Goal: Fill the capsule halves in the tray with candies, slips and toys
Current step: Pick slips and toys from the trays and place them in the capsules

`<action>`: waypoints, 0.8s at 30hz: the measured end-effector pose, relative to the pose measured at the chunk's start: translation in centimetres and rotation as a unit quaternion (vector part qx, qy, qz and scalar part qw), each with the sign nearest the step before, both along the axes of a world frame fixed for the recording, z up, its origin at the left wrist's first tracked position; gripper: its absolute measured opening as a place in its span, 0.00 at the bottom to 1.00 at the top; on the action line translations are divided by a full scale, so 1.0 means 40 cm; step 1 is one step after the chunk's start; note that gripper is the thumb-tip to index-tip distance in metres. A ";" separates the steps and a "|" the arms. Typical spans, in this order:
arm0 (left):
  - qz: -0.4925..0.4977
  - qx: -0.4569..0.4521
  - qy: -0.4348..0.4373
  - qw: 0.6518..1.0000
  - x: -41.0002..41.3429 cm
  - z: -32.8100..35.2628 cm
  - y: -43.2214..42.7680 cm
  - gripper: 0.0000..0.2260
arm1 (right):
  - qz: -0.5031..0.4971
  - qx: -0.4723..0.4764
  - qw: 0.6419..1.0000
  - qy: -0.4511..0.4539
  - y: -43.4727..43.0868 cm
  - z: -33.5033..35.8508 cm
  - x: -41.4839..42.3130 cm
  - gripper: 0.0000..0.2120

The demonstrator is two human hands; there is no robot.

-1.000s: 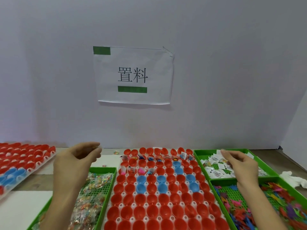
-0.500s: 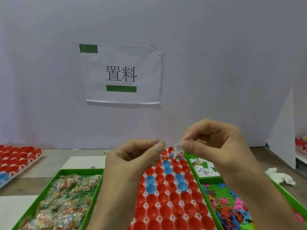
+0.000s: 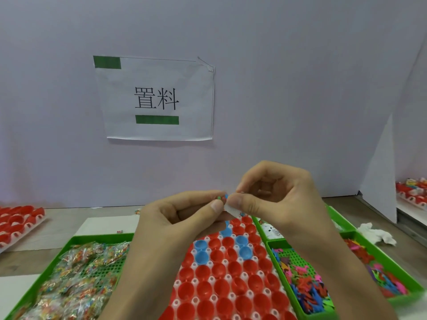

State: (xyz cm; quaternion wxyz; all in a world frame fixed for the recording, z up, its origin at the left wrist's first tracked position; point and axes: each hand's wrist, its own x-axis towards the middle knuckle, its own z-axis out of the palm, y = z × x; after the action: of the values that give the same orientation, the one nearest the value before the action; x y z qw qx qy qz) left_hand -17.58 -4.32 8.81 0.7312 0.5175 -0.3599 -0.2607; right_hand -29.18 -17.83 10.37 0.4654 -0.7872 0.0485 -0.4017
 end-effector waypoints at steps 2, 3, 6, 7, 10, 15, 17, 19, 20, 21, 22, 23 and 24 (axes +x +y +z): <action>-0.010 0.005 -0.013 1.000 -0.004 -0.002 -0.001 0.14 | -0.001 0.001 1.000 -0.006 0.000 -0.007 0.006 0.08; -0.016 0.004 -0.016 1.000 -0.006 -0.001 -0.001 0.14 | -0.001 0.011 1.000 -0.015 -0.001 -0.011 0.009 0.08; -0.045 0.000 -0.025 0.999 -0.013 0.005 -0.001 0.15 | 0.008 0.060 0.997 -0.048 -0.001 -0.020 0.018 0.10; -0.050 0.001 -0.030 0.998 -0.015 0.005 -0.002 0.16 | 0.018 0.075 0.995 -0.055 -0.001 -0.023 0.022 0.10; -0.048 0.000 -0.019 0.999 -0.015 -0.001 -0.006 0.16 | 0.057 0.103 0.991 -0.058 0.002 -0.032 0.036 0.11; -0.034 -0.009 0.008 0.999 -0.006 -0.007 -0.004 0.15 | 0.089 0.115 0.989 0.005 0.002 -0.028 0.037 0.16; -0.021 -0.019 0.009 1.000 -0.001 -0.004 -0.001 0.16 | 0.037 0.059 0.990 0.120 -0.028 -0.014 0.011 0.19; -0.005 -0.030 0.009 0.999 0.006 -0.003 0.002 0.16 | -0.068 -0.025 0.962 0.265 -0.089 -0.011 -0.027 0.19; -0.003 -0.036 0.008 0.999 0.008 -0.002 0.004 0.16 | -0.121 -0.055 0.934 0.333 -0.127 -0.019 -0.048 0.16; -0.004 -0.041 0.007 0.999 0.010 -0.001 0.006 0.15 | -0.163 -0.069 0.900 0.397 -0.164 -0.033 -0.069 0.13; -0.005 -0.043 0.006 0.999 0.012 0.000 0.007 0.15 | -0.189 -0.062 0.868 0.456 -0.197 -0.052 -0.089 0.11; -0.008 -0.045 0.006 0.999 0.013 0.001 0.008 0.15 | -0.201 -0.041 0.840 0.502 -0.226 -0.076 -0.103 0.10; -0.010 -0.045 0.007 0.999 0.015 0.001 0.008 0.15 | -0.203 -0.020 0.820 0.535 -0.250 -0.101 -0.112 0.10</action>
State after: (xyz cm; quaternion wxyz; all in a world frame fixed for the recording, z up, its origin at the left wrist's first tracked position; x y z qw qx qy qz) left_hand -16.99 -4.01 8.87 0.7536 0.4787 -0.3710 -0.2556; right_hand -33.66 -27.83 6.34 0.2579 -0.8598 0.4406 -0.0038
